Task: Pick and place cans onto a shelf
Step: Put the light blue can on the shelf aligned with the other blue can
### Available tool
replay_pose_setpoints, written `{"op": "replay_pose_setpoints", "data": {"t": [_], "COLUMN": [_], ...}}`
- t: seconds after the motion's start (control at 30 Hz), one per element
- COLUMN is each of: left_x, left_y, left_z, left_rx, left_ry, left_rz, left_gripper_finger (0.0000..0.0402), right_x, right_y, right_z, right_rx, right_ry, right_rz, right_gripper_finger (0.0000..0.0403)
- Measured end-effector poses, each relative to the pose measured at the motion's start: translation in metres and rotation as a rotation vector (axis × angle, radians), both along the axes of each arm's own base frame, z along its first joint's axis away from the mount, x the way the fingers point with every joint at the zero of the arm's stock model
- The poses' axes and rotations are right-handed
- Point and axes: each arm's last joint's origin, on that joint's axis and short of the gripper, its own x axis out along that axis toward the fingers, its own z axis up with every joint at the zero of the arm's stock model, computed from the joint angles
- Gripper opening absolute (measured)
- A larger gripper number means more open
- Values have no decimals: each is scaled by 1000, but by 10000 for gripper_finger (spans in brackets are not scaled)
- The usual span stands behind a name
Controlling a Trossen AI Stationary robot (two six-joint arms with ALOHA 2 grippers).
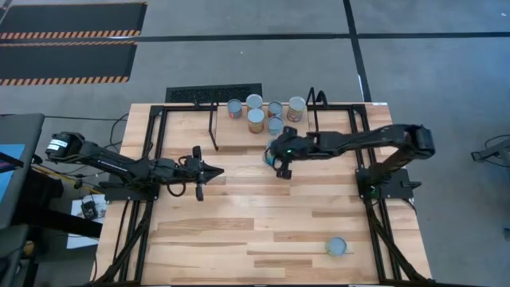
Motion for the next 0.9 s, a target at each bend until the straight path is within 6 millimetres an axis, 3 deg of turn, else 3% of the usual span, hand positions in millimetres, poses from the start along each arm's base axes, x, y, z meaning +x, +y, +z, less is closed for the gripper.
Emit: {"op": "replay_pose_setpoints", "data": {"t": [0.17,0.3,0.6,0.9], "left_x": [0,0,0,0], "left_y": [0,0,0,0], "left_z": [0,0,1,1], "left_rx": [-12,-16,-17,-18], "left_ry": [-3,-6,-10,-16], "left_rz": [1,2,2,3], "left_gripper_finger": [0,0,0,0], "right_x": [-22,-34,-35,-34], "right_y": [-5,-18,-61,-75], "right_z": [30,38,12,-3], "right_rx": [-24,22,10,-6], "right_ry": [-127,-178,-45,47], "right_rz": [-249,-395,-580,-596], "right_gripper_finger": [6,5,5,6]}}
